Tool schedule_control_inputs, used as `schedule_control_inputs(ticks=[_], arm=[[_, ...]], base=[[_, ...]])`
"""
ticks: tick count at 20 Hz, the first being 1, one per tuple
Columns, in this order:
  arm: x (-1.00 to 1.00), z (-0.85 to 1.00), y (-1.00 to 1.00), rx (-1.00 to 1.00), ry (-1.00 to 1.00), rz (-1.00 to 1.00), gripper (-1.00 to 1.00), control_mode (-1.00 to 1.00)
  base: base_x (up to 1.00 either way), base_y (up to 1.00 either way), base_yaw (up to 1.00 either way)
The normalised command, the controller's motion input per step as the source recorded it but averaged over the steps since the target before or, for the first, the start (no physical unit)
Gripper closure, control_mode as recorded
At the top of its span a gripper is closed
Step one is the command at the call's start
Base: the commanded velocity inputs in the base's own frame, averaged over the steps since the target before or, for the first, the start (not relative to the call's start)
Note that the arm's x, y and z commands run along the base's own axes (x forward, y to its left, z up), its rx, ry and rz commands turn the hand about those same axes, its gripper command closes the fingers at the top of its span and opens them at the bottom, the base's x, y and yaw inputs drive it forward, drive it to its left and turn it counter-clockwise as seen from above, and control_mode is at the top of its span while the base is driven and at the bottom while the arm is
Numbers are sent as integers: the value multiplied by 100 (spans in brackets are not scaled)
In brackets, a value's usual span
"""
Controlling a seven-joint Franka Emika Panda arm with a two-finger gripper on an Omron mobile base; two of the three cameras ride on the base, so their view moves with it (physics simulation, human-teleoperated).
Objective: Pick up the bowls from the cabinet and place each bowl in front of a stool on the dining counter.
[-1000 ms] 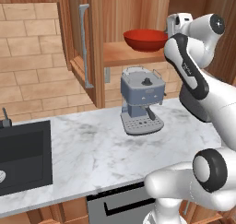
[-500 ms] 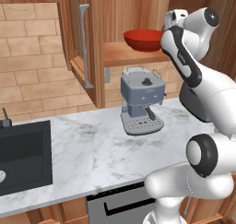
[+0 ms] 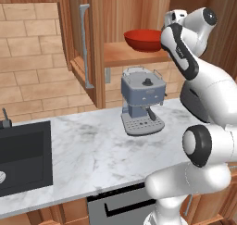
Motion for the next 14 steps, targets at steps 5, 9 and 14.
schedule_control_inputs(ticks=[5, 9, 14], arm=[[9, -13, 0, 0, 2, 1, -100, -100], [8, -7, 0, 0, 3, 3, -100, -100], [15, 0, 0, 0, 0, 3, -100, -100]], base=[[0, 0, 0], [0, 0, 0], [0, 0, 0]])
